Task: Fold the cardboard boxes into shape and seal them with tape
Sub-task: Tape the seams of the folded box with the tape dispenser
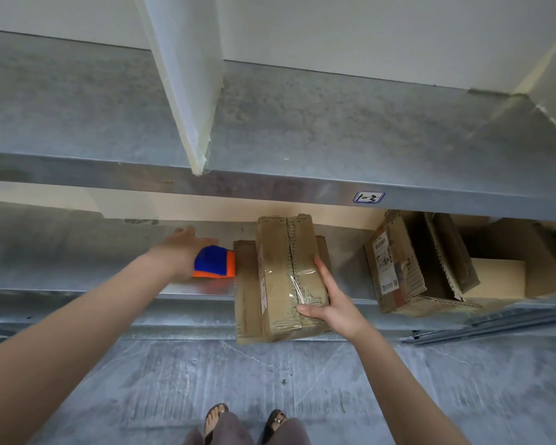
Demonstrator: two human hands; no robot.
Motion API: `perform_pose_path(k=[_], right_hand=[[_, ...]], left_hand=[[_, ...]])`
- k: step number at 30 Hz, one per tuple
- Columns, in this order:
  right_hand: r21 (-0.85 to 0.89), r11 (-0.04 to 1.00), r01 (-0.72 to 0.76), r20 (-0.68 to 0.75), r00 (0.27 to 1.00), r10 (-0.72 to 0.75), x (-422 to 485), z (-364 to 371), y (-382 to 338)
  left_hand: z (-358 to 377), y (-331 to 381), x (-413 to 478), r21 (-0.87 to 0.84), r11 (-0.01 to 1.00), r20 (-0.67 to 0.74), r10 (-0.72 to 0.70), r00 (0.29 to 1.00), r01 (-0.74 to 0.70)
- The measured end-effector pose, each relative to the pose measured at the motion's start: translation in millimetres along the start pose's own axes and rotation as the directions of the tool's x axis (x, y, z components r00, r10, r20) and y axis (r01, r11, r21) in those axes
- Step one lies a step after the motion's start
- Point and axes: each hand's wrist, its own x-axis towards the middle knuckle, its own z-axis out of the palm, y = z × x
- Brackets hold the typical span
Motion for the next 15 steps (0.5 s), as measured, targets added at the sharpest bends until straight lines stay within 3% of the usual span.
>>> perform_pose_path(k=[7,9,12,15], right_hand=[[0.038,0.999,-0.015,-0.012,1.0,0.016,0,0,2],[0.05,0.999,-0.012,-0.008,1.0,0.013,0,0,2],[0.077,0.997,0.002,0.013,1.0,-0.003,-2,0,-1],[0.088,0.996,0.0,0.028,1.0,-0.003,-4,-2,-2]], left_hand=[[9,-61,-13,-0.07,0.996,0.065,-0.051,0.997,0.055],[9,-56,-13,-0.004,0.997,0.063,-0.076,0.995,0.076],[19,-42,-19,0.157,0.981,-0.035,-0.107,0.994,0.111],[20,-28,-30,0.162,0.985,-0.176,-0.028,0.984,0.057]])
